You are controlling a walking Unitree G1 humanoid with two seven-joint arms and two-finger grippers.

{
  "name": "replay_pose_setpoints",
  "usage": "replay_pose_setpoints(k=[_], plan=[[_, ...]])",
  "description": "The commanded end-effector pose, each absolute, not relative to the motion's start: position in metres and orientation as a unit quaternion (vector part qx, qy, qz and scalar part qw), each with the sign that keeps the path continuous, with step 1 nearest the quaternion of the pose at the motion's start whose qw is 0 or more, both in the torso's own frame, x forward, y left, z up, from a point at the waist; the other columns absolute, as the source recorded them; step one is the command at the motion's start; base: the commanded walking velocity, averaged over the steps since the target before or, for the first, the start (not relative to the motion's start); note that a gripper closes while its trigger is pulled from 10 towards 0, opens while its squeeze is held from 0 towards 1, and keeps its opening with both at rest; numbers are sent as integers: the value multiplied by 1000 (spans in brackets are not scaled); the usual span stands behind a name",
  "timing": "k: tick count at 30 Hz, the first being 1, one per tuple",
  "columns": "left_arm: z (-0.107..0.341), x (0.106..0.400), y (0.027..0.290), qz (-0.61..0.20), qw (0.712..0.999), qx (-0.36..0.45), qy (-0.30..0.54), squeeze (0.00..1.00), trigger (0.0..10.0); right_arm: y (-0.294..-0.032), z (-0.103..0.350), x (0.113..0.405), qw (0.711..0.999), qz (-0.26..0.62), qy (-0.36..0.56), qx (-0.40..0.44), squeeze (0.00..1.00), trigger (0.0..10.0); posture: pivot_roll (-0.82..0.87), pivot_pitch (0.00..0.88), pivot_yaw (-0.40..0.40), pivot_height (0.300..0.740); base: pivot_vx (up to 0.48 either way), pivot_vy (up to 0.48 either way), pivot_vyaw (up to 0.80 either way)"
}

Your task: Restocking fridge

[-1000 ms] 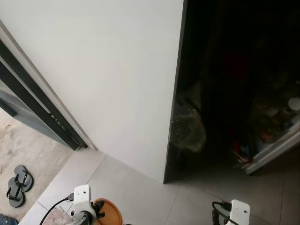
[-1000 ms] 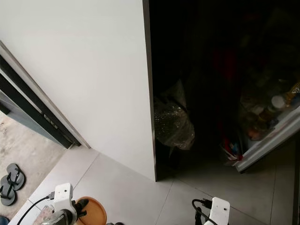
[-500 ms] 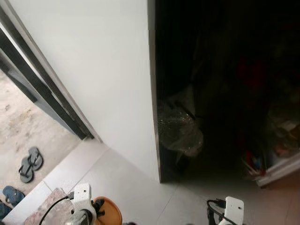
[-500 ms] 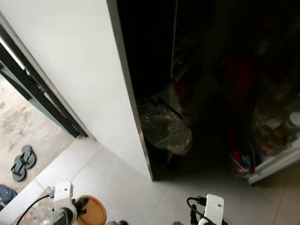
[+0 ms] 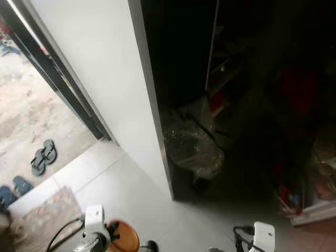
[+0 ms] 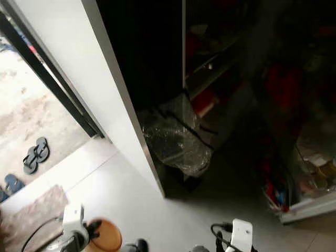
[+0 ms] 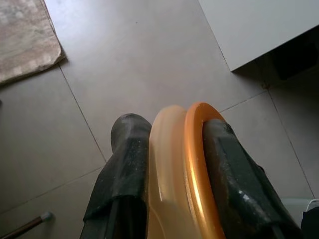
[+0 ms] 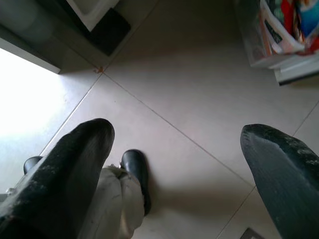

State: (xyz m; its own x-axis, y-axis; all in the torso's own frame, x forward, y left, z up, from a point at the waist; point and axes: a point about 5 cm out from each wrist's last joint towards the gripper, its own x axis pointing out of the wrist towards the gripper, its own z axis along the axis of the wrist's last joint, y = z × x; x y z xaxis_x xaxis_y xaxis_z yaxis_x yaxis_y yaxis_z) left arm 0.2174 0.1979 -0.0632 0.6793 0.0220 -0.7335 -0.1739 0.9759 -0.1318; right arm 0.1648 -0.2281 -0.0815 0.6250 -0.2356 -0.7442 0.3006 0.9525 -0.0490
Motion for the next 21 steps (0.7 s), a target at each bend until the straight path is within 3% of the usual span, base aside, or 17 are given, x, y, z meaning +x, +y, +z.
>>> replay_pose_setpoints(k=[1, 5, 11, 21], plan=[[-78, 192, 201, 58, 889, -88, 446, 0, 10000, -219, -87, 158, 895, -142, 420, 55, 0, 10000, -82, 192, 72, 740, 0, 0, 0], [-78, 192, 201, 57, 888, -88, 448, 0, 10000, -220, -86, 159, 897, -137, 418, 45, 0, 10000, -82, 194, 72, 740, 0, 0, 0], [-79, 191, 201, 58, 887, -87, 449, 0, 10000, -220, -84, 162, 902, -130, 410, 33, 0, 10000, -84, 196, 72, 740, 0, 0, 675], [-79, 189, 202, 58, 887, -85, 451, 0, 10000, -224, -84, 162, 899, -145, 411, 37, 0, 10000, -85, 197, 72, 740, 0, 0, 0]])
